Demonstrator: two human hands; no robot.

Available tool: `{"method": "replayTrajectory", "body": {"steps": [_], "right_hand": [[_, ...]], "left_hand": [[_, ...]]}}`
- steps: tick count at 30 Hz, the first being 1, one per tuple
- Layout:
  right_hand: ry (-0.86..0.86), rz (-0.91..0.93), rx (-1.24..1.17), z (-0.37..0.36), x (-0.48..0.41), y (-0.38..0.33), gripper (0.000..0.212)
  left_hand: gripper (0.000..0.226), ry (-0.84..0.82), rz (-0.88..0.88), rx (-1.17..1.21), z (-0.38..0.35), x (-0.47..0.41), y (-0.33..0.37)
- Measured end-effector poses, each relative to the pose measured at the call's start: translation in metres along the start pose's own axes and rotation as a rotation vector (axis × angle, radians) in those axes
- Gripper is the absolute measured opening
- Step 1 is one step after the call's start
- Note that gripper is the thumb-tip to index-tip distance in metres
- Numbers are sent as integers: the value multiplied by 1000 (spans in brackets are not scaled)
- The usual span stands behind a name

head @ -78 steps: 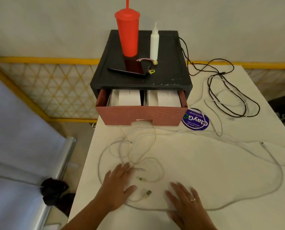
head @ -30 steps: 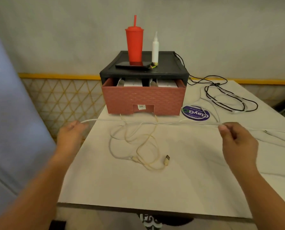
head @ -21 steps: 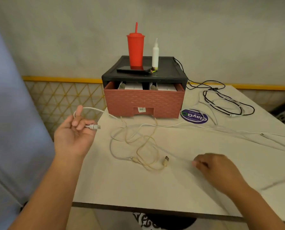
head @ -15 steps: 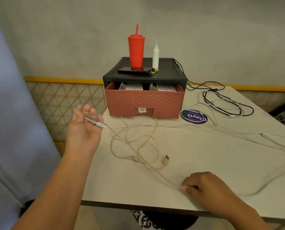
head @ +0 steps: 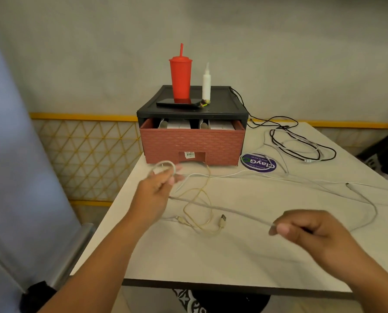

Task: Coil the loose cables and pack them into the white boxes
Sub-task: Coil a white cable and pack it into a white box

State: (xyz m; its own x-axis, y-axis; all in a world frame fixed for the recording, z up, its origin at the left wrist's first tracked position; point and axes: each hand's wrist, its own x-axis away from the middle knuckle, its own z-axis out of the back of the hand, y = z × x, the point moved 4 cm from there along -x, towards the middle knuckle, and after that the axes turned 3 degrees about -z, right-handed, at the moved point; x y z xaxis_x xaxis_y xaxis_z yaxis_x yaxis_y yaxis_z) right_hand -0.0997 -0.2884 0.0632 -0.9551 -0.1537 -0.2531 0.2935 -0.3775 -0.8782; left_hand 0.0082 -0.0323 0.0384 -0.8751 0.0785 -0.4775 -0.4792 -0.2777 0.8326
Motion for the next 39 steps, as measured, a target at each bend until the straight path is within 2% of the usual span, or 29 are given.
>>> {"method": "replayTrajectory", "body": {"steps": [3, 6, 10, 12, 14, 16, 18, 20, 23, 26, 28, 30, 33, 39], "right_hand": [[233, 105, -8, 20, -5, -23, 36], [436, 134, 14, 32, -15, -34, 20], [615, 111, 109, 39, -33, -33, 26], [641, 95, 176, 39, -41, -30, 21], [601, 78, 309, 35, -47, -23, 22], [526, 84, 481, 23, -51, -13, 25], [445, 127, 633, 3, -51, -1, 29], [354, 175, 742, -21, -45, 12, 30], [213, 207, 772, -56, -31, 28, 27], [174, 188, 743, -77, -19, 38, 25], [181, 147, 721, -81, -15, 43, 29], [225, 106, 679, -76, -13, 43, 30], [288, 70, 592, -61, -13, 40, 30], [174, 69, 651, -66, -1, 42, 37]], "left_hand": [[32, -181, 30, -84, -12, 11, 2], [23, -227, 76, 78, -17, 21, 17], [32, -348, 166, 295, -18, 26, 32], [28, -444, 271, 542, -18, 30, 34], [34, -541, 370, 916, -18, 31, 31], [34, -647, 370, 1303, -17, 31, 36], [38, -490, 319, 1398, -15, 28, 39], [36, -364, 353, 1430, -15, 29, 37], [31, -344, 389, 1563, -15, 28, 35], [30, -319, 441, 1678, -25, 33, 39], [38, -132, 473, 1578, -26, 36, 38], [45, -14, 494, 1464, -27, 39, 37], [43, 29, 522, 1336, -31, 46, 38], [44, 62, 532, 1264, -37, 47, 46]]}}
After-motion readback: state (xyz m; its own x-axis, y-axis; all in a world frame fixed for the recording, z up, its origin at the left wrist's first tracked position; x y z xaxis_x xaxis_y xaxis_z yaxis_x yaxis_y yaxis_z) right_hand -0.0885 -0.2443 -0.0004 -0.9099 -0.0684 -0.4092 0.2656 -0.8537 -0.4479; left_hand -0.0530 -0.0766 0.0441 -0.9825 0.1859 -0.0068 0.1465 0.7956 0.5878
